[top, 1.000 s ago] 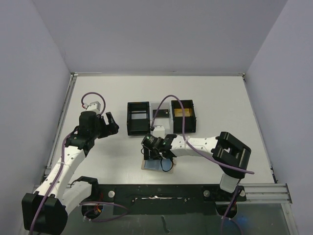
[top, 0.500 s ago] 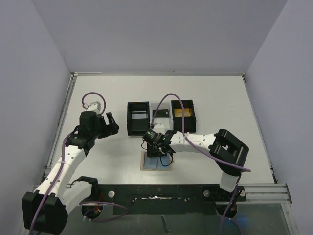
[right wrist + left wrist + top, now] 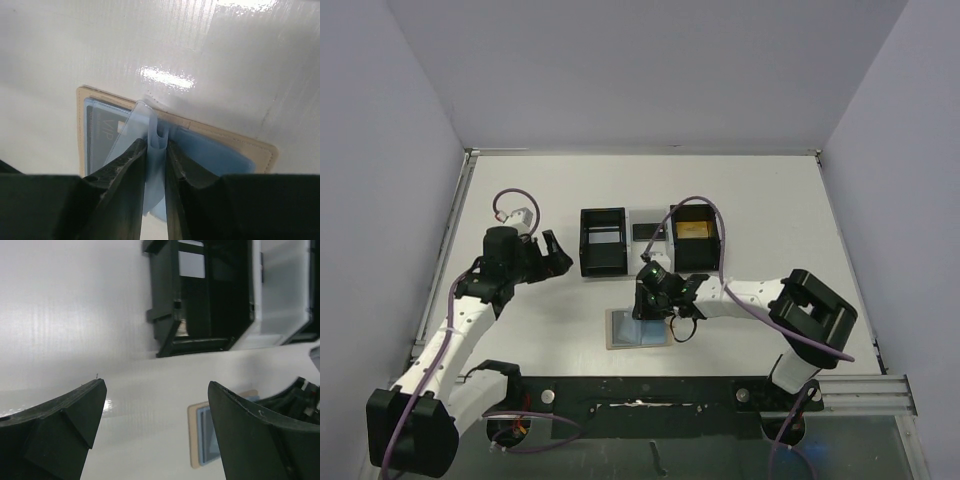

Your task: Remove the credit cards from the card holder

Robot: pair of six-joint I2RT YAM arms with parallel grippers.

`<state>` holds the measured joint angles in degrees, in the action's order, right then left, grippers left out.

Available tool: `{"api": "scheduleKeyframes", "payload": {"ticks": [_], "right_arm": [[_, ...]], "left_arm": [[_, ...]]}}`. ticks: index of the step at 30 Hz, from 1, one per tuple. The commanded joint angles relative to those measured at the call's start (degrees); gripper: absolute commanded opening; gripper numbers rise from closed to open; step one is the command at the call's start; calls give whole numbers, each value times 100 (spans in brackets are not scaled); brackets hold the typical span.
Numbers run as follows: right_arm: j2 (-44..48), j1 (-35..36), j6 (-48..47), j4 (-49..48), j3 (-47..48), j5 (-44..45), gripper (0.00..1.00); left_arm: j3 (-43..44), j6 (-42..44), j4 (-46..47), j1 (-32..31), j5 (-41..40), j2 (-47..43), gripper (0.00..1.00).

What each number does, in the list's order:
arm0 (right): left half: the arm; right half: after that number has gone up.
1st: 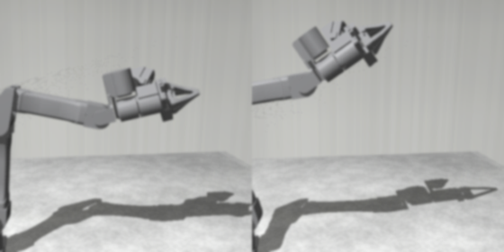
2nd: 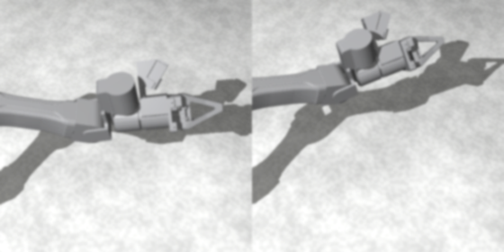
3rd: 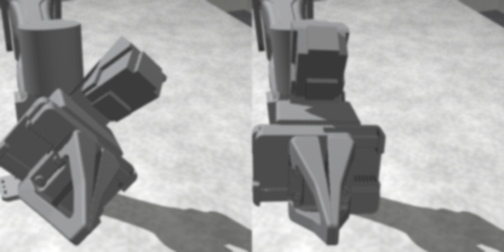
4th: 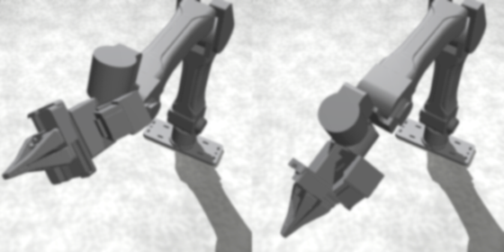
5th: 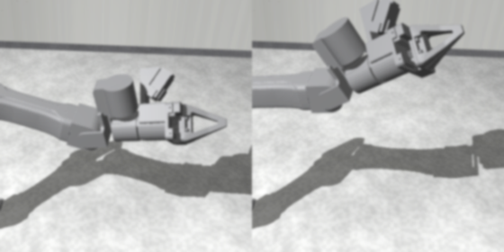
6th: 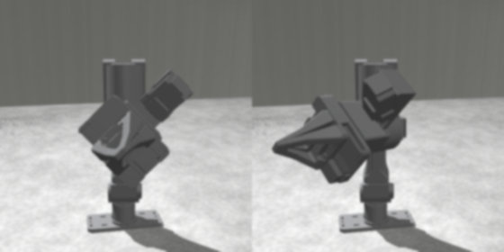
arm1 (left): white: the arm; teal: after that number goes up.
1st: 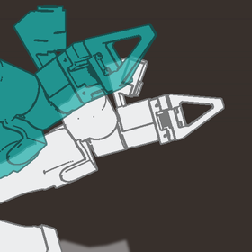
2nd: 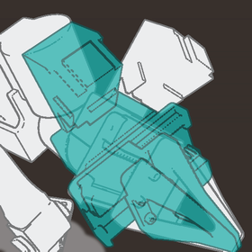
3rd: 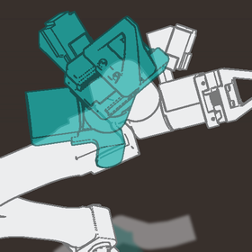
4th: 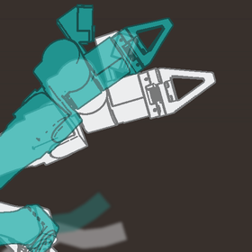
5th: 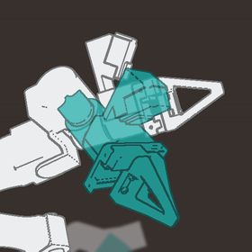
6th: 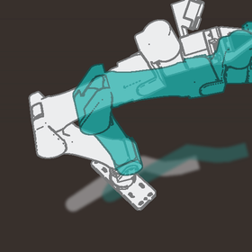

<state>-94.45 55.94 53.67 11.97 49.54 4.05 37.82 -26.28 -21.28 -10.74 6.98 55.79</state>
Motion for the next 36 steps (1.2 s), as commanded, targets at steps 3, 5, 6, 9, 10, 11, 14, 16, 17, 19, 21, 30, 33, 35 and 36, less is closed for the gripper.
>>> {"api": "scheduleKeyframes", "payload": {"ticks": [3,5,6,9,10,11,14,16,17,19,21,30,33,35,36], "right_arm": [[375,-315,10,-1733,-791,-849,20],[363,-314,308,-2075,-1075,-832,20],[347,-325,442,-2347,-1237,-916,21],[277,-459,540,-2985,-1610,-1258,20],[271,-493,561,-3088,-1660,-1287,21],[270,-497,586,-3132,-1692,-1263,21],[270,-522,646,-3123,-1746,-1221,21],[261,-554,674,-3206,-1807,-1258,21],[257,-571,683,-3235,-1835,-1280,21],[229,-607,699,-3305,-1872,-1337,21],[198,-643,729,-3350,-1898,-1384,21],[137,-701,801,-3502,-1977,-1478,21],[167,-731,844,-3629,-2060,-1507,22],[190,-769,883,-3805,-2154,-1561,24],[183,-792,908,-3909,-2203,-1627,25]], "left_arm": [[-589,-1093,1633,-185,2420,-238,73],[-825,-1426,2171,-574,2450,-251,71],[-909,-1518,2387,-824,2413,-201,71],[-1061,-1715,2923,-1691,2232,208,70],[-1086,-1754,2986,-1916,2067,373,70],[-1100,-1772,3015,-2139,1862,556,70],[-1152,-1795,3254,-2667,1360,1022,69],[-1175,-1853,3449,-2826,1254,1311,69],[-1206,-1901,3552,-2865,1204,1475,69],[-1300,-2011,3812,-2882,1163,1665,69],[-1377,-2063,3945,-2898,1056,1810,67],[-1608,-2169,4202,-2952,1007,2173,64],[-1680,-2215,4025,-2951,928,2199,63],[-1798,-2286,4116,-2954,954,2214,64],[-1913,-2386,4252,-2951,1008,2229,64]]}}
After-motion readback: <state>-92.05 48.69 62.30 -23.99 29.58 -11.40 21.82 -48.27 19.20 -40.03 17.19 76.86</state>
